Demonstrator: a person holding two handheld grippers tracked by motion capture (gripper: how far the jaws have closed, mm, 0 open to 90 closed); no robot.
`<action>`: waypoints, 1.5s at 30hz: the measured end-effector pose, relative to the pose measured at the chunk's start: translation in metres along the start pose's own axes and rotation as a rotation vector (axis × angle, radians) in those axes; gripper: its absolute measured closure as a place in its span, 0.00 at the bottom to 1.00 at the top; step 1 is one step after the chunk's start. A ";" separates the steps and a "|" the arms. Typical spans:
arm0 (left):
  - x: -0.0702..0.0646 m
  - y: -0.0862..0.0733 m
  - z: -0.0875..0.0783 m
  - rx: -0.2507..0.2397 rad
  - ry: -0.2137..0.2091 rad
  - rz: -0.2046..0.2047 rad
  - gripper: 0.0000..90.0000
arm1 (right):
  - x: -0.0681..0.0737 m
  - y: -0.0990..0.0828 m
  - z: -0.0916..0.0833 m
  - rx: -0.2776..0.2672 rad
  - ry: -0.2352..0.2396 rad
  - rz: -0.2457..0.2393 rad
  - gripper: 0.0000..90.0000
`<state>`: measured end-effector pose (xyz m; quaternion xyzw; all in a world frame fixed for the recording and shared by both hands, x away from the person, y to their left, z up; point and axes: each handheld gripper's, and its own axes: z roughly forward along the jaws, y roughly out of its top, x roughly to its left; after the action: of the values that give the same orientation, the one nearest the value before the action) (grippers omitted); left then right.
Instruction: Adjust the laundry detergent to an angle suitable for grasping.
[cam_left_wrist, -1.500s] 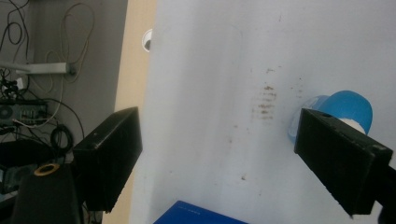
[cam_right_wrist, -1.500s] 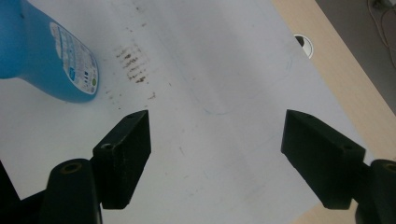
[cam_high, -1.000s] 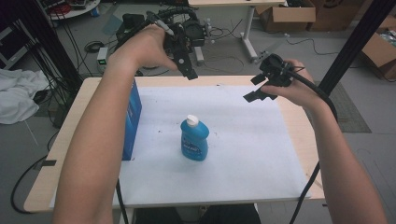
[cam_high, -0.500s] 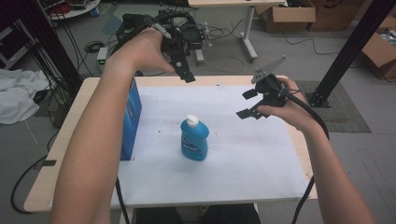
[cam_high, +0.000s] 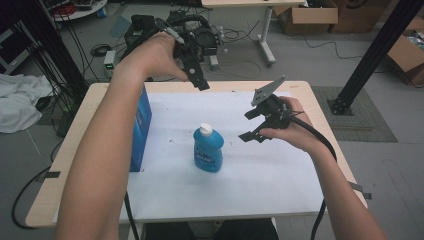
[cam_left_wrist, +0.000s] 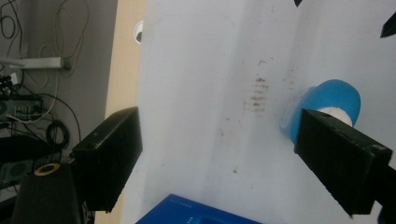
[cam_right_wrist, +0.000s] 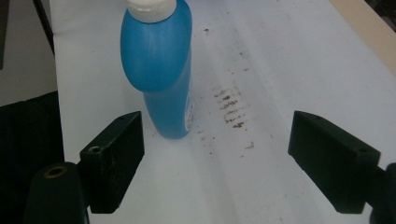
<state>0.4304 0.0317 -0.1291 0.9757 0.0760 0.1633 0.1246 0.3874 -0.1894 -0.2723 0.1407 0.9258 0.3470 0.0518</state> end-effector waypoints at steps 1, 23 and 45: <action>0.000 0.000 0.000 0.000 0.000 0.001 0.18 | 0.002 0.001 0.003 0.004 0.000 0.000 0.20; -0.001 0.000 0.003 0.009 0.006 0.001 0.18 | 0.032 0.014 0.062 0.037 0.043 -0.027 0.22; -0.003 -0.005 0.007 0.016 -0.001 0.004 0.18 | 0.041 0.026 0.105 0.072 0.041 -0.026 0.28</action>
<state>0.4297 0.0342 -0.1375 0.9769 0.0754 0.1623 0.1165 0.3739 -0.0928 -0.3345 0.1231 0.9403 0.3157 0.0323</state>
